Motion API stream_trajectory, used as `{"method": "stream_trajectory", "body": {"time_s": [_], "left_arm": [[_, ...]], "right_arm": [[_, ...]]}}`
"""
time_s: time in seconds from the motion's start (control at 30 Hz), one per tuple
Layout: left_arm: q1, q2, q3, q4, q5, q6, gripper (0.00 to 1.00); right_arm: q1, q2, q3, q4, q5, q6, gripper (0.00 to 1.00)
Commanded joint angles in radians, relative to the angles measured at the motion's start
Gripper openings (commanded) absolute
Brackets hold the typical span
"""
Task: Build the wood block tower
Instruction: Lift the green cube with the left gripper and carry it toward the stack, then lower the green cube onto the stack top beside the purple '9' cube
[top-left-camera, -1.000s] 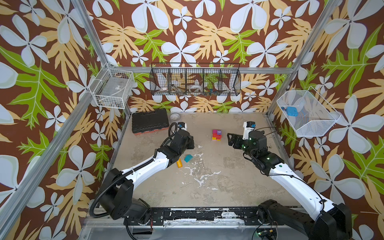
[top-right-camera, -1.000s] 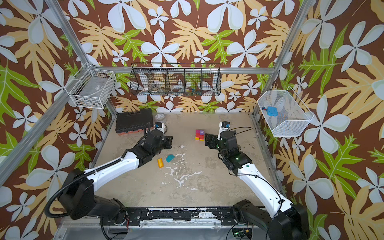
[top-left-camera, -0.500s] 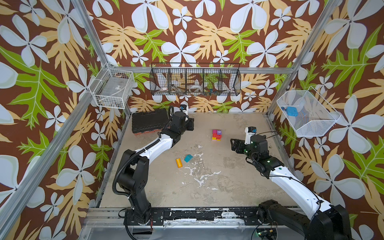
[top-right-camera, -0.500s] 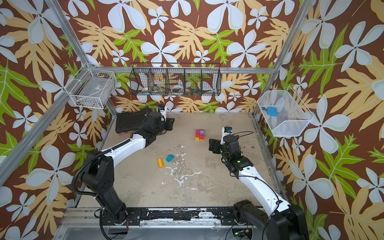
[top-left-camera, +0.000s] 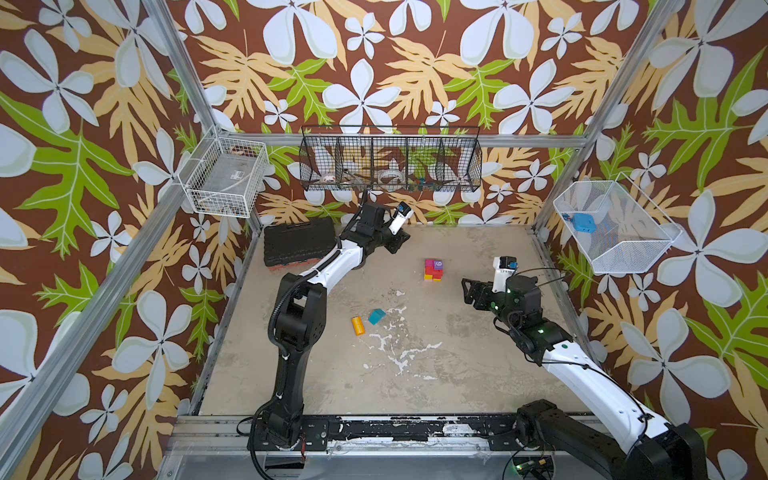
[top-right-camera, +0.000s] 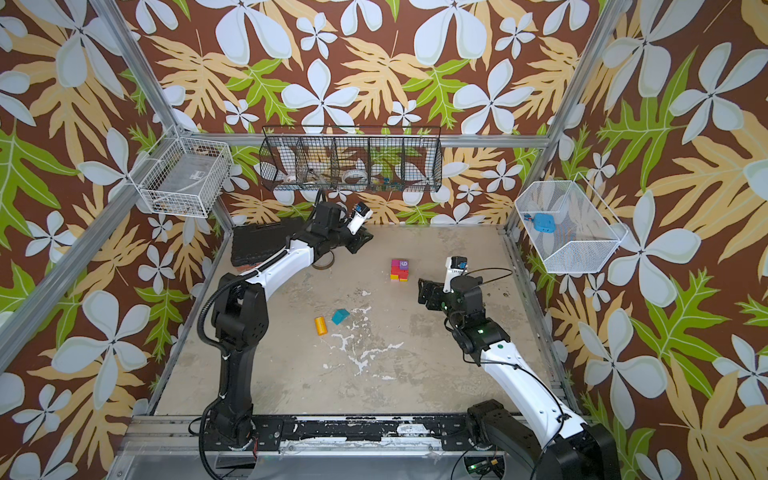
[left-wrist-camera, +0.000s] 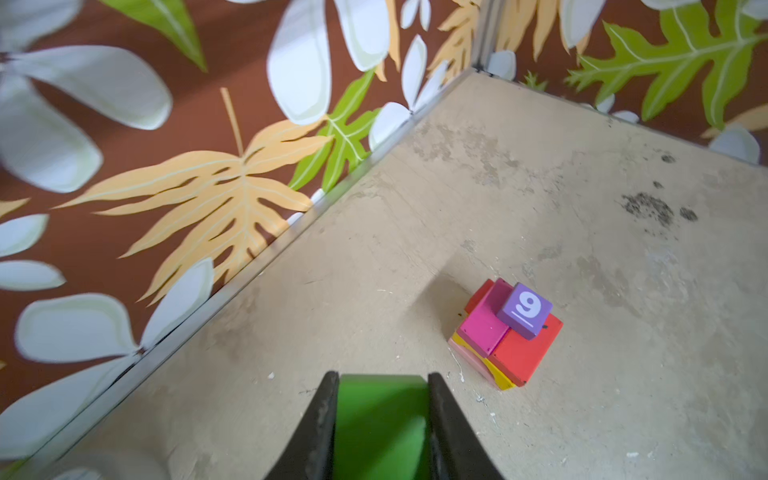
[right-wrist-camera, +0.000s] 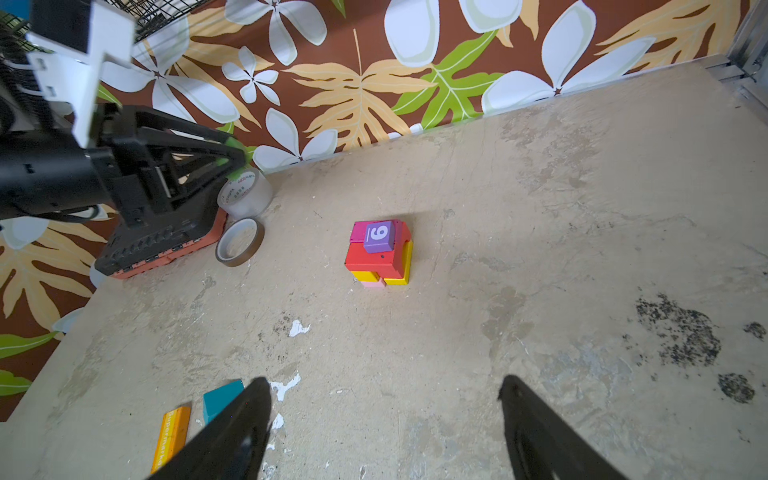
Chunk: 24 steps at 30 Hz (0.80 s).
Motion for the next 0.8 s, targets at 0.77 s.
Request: {"method": "stream_trajectory", "body": {"time_s": [0.77], "left_arm": [[-0.077, 0.252, 0.325, -0.422, 0.194, 0.537, 0.00]], "right_arm": [[-0.037, 0.001, -0.026, 0.061, -0.005, -0.008, 0.88]]}}
